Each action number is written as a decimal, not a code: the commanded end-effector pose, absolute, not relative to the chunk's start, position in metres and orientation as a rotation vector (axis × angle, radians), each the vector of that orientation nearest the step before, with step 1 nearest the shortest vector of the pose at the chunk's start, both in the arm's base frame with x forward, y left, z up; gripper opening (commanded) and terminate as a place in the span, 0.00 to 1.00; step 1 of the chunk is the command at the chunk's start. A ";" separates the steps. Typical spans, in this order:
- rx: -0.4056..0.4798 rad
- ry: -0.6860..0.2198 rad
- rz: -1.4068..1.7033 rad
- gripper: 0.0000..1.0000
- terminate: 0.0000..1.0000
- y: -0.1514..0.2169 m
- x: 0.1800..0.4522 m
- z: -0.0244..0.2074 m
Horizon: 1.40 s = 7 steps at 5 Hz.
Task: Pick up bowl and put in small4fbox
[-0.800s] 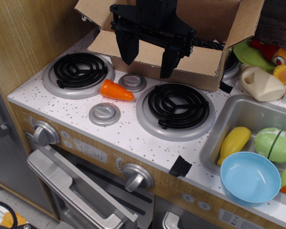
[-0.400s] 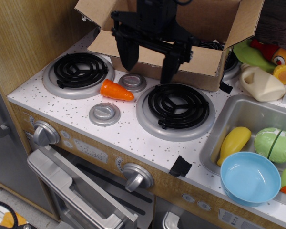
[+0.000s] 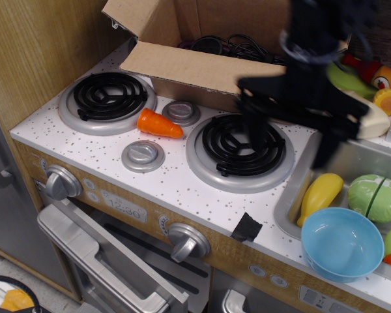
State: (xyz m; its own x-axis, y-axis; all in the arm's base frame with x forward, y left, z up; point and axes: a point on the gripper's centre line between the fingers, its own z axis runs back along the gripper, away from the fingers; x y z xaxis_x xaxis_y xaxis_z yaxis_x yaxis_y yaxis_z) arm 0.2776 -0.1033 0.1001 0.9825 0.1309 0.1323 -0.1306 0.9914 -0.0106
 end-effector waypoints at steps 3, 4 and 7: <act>-0.123 -0.279 0.215 1.00 0.00 -0.147 0.290 0.039; -0.115 -0.278 0.210 1.00 0.00 -0.142 0.289 0.027; -0.146 -0.303 0.223 0.00 0.00 -0.138 0.288 0.016</act>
